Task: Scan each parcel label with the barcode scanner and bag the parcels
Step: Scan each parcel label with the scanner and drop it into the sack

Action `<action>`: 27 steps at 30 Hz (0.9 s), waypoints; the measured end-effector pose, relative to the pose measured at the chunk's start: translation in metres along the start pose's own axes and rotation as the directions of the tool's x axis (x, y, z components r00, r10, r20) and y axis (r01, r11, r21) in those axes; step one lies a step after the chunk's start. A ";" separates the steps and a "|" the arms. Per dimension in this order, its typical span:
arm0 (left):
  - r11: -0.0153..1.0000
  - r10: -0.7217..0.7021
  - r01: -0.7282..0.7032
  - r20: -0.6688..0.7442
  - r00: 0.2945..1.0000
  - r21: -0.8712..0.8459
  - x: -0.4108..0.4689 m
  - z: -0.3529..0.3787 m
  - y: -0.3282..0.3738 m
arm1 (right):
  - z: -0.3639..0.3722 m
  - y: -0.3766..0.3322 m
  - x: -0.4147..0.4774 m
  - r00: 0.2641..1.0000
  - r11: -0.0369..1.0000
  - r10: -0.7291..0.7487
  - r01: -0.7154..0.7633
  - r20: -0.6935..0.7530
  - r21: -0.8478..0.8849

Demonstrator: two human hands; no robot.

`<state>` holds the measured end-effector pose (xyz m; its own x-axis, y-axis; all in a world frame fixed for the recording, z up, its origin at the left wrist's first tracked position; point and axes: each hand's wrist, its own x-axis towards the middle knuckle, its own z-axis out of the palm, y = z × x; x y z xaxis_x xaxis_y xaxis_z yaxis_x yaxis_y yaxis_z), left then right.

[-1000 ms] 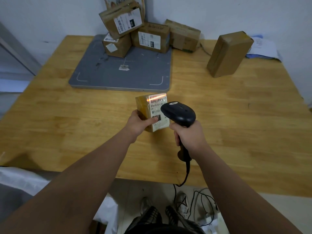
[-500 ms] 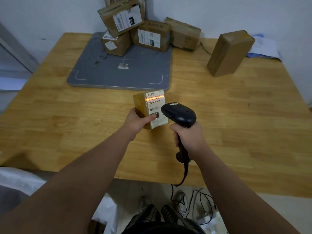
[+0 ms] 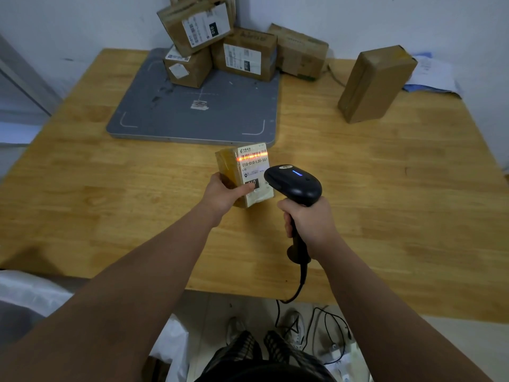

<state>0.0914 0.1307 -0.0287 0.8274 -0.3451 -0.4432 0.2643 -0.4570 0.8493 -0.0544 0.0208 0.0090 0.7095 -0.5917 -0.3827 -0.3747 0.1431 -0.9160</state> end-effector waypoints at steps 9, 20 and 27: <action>0.996 0.037 -0.042 -0.052 0.998 -0.085 -0.032 -0.003 -0.007 | 0.005 0.004 -0.007 0.984 0.997 -0.080 0.081 0.161 -0.001; 0.968 0.115 -0.202 -0.454 0.883 -0.148 -0.154 -0.084 -0.116 | 0.109 0.052 -0.088 0.903 0.996 -0.079 0.061 0.423 0.058; 0.998 0.065 -0.046 -0.575 0.815 0.047 -0.247 -0.197 -0.237 | 0.194 0.134 -0.139 0.906 0.962 -0.048 0.155 0.420 -0.223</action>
<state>-0.0781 0.4862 -0.0636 0.9768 0.1608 -0.1415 0.2026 -0.4790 0.8541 -0.0880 0.2760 -0.0839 0.9119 -0.2095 -0.3529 -0.3838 -0.1313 -0.9140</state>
